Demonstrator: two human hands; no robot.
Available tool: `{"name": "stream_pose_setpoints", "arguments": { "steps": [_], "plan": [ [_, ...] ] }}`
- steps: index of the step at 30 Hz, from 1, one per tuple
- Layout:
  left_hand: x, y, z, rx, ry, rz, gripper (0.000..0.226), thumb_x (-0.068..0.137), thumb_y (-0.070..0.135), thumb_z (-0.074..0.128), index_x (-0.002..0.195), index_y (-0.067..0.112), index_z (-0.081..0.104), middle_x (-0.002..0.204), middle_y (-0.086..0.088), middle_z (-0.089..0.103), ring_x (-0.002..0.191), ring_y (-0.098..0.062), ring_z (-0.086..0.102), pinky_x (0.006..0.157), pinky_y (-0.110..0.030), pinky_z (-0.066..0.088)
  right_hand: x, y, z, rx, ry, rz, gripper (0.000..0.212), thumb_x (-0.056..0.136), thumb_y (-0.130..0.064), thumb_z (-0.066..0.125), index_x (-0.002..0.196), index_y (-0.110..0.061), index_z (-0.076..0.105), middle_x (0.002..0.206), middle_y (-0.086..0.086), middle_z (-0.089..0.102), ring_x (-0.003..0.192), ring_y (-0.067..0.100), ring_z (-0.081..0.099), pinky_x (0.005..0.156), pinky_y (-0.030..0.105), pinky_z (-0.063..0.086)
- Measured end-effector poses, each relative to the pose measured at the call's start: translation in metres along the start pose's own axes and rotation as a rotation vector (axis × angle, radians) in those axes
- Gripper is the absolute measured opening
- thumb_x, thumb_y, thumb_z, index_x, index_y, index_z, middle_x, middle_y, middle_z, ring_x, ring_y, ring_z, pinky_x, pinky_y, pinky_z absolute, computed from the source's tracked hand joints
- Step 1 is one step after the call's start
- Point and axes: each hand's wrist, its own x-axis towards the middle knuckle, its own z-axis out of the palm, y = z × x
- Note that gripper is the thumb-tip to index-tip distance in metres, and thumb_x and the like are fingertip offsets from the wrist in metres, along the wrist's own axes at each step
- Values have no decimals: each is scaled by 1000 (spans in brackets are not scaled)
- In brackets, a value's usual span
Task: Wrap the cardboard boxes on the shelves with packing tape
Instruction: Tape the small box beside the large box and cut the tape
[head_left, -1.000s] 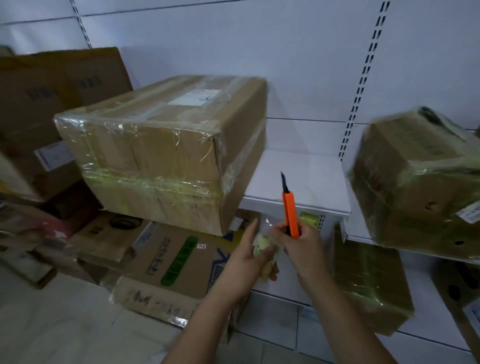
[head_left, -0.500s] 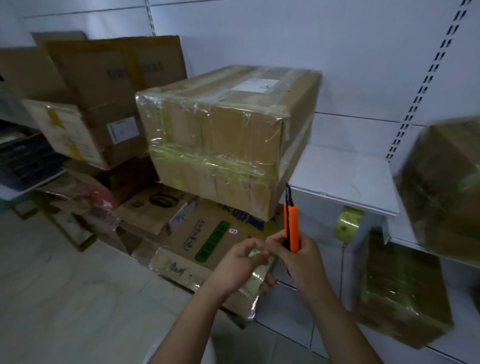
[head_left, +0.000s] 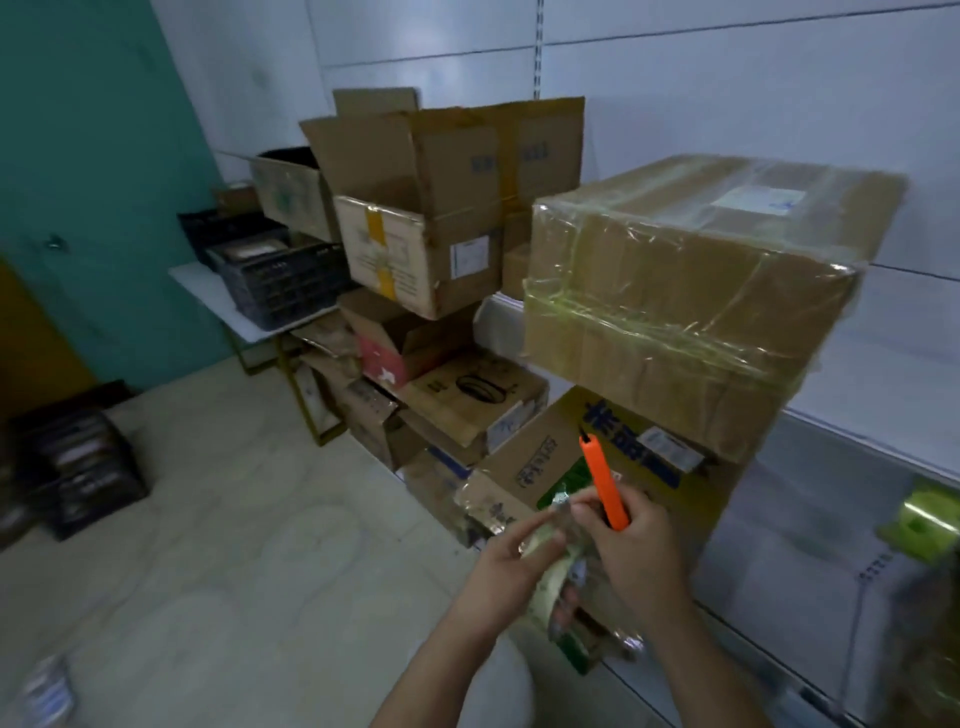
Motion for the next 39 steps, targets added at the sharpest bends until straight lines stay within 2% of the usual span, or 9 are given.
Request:
{"name": "stream_pose_setpoints", "arguments": {
  "steps": [3,7,10,12,16,23,26,32,39],
  "plan": [
    [-15,3,-13,-51,26,31,29,99,24,59,128,24,59,85,-8,73,66,-19,70,61,-30,58,0,-13,20,50,-27,-43,12,87,-17,72,82,-28,69,76,-6,68,74,9,64,67,24,51],
    [-21,-5,-35,-13,50,93,41,98,22,60,138,30,51,107,-14,71,77,-27,73,68,-37,60,-1,-17,47,183,-61,42,5,91,-20,68,89,-25,69,81,-6,70,72,-1,64,57,9,46],
    [-21,-13,-55,0,56,81,55,95,21,64,143,34,40,116,-13,69,89,-28,74,76,-40,61,-6,-19,64,258,-59,83,5,92,-21,67,92,-26,66,86,-6,71,78,-1,66,62,13,49],
    [-26,-16,-71,-2,79,106,61,93,24,66,146,33,38,109,-13,73,92,-28,74,82,-41,60,-10,-23,74,275,-62,64,6,92,-20,67,92,-26,66,85,-7,71,80,0,68,63,13,52],
    [-21,-6,-114,-9,179,247,42,97,20,60,138,27,52,84,2,71,86,-15,70,77,-24,55,-4,-50,95,295,-60,0,3,93,-20,66,94,-22,66,88,-11,71,84,2,70,72,20,57],
    [39,24,-244,-59,252,299,28,103,16,51,127,27,59,102,1,73,93,-8,69,73,-19,52,45,-113,173,230,121,-110,5,94,-14,64,93,-19,66,87,3,69,79,15,68,74,28,57],
    [68,43,-313,83,229,332,28,101,22,56,126,33,59,103,8,70,97,-4,66,84,-24,54,63,-136,219,201,222,-107,11,94,-16,64,88,-26,66,86,-1,69,81,16,67,79,35,56],
    [132,100,-415,554,212,506,38,98,28,58,135,34,50,117,19,53,110,-1,52,101,-35,48,102,-178,280,230,373,-97,13,95,-15,63,89,-26,65,81,-6,68,80,11,67,79,31,53],
    [210,165,-433,848,184,773,53,95,31,61,144,31,41,139,7,41,131,-11,34,111,-36,39,160,-189,293,344,569,-65,19,95,-15,62,83,-29,63,81,-1,65,81,23,64,82,42,53]
  ]
}}
